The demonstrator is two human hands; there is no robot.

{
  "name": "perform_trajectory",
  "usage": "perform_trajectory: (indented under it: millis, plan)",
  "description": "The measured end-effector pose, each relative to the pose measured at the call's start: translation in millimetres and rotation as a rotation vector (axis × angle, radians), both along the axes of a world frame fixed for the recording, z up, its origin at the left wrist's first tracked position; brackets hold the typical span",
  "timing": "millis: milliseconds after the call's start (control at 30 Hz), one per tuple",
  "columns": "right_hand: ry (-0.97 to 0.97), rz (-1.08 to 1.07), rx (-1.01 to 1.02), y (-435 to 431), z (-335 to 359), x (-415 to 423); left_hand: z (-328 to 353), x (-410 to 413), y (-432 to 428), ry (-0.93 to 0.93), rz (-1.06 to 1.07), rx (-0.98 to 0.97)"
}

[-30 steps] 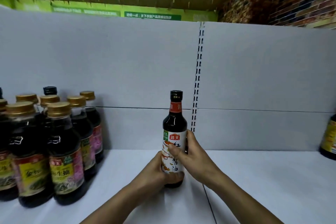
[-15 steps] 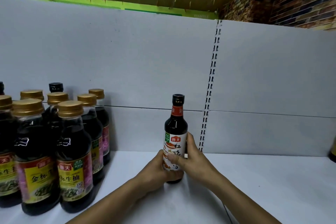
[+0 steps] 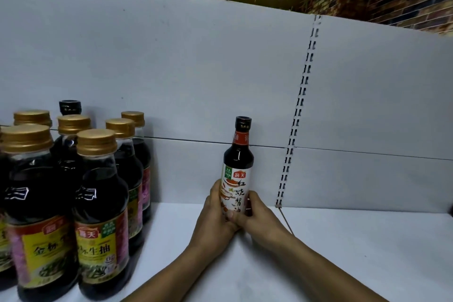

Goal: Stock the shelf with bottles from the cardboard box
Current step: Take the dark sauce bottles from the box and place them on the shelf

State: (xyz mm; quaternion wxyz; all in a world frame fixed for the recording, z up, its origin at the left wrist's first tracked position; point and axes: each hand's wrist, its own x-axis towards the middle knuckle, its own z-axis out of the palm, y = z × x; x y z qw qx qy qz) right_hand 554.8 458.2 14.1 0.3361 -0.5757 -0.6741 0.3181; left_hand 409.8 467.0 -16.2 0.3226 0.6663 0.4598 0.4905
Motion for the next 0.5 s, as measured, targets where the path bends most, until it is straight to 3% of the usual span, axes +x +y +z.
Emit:
perform_trajectory:
  millis: [200,500]
  plan:
    - [-0.035,-0.11,0.112,9,-21,-7,-5,1,3,0.041,0.051,-0.003]
    - [-0.172,-0.169,0.096,16,-27,-12,-8,5,3,0.113,0.123,-0.024]
